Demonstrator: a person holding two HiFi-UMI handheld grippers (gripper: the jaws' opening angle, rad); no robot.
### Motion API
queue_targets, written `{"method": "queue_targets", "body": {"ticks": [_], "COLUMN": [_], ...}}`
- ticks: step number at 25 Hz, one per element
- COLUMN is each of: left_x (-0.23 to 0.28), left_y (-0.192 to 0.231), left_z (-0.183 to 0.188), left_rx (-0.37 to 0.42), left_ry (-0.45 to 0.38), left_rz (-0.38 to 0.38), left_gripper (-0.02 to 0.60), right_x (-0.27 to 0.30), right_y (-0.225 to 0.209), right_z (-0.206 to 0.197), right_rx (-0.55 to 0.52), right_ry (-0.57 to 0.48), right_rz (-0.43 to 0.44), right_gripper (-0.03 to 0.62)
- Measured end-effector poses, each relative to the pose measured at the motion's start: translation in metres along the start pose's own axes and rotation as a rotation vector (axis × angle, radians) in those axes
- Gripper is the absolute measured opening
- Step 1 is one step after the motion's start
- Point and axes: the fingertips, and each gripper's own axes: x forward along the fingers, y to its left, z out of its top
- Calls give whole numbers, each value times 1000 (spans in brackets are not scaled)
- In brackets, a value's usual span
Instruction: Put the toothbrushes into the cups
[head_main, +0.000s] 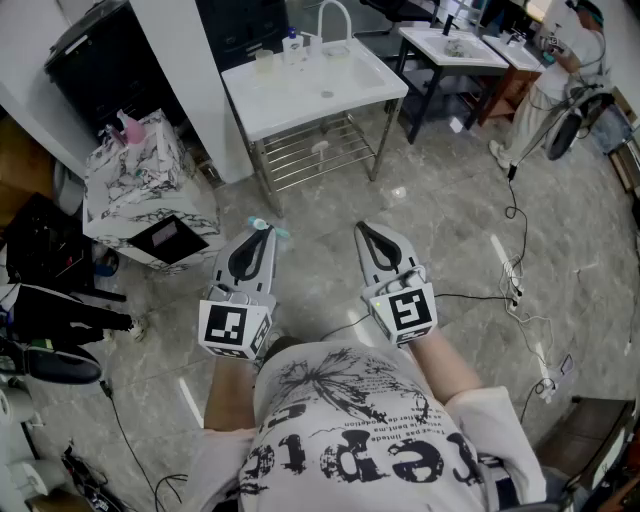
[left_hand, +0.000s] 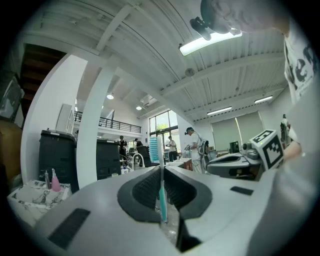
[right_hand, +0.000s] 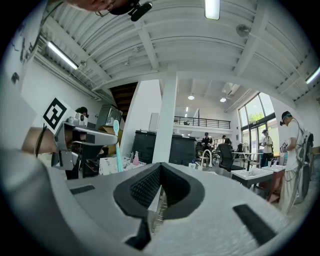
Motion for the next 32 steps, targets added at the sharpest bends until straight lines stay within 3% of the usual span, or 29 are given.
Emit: {"method": "queue_targets", "body": {"ticks": [19, 26, 32], "left_x": [24, 58, 124], "left_y": [-7, 24, 60], "left_z": [-8, -30, -45], "left_rx": [-12, -28, -31], "left_ry": [9, 40, 49], "left_rz": [10, 20, -9], "left_gripper": [26, 26, 26], "right_x": [-1, 36, 102], "right_y": [-33, -40, -75], "right_z": [-20, -43, -53], "right_rx": [70, 67, 73], "right_ry": [21, 49, 57], "right_rz": [-48, -29, -46], "right_gripper": [-8, -8, -8]}}
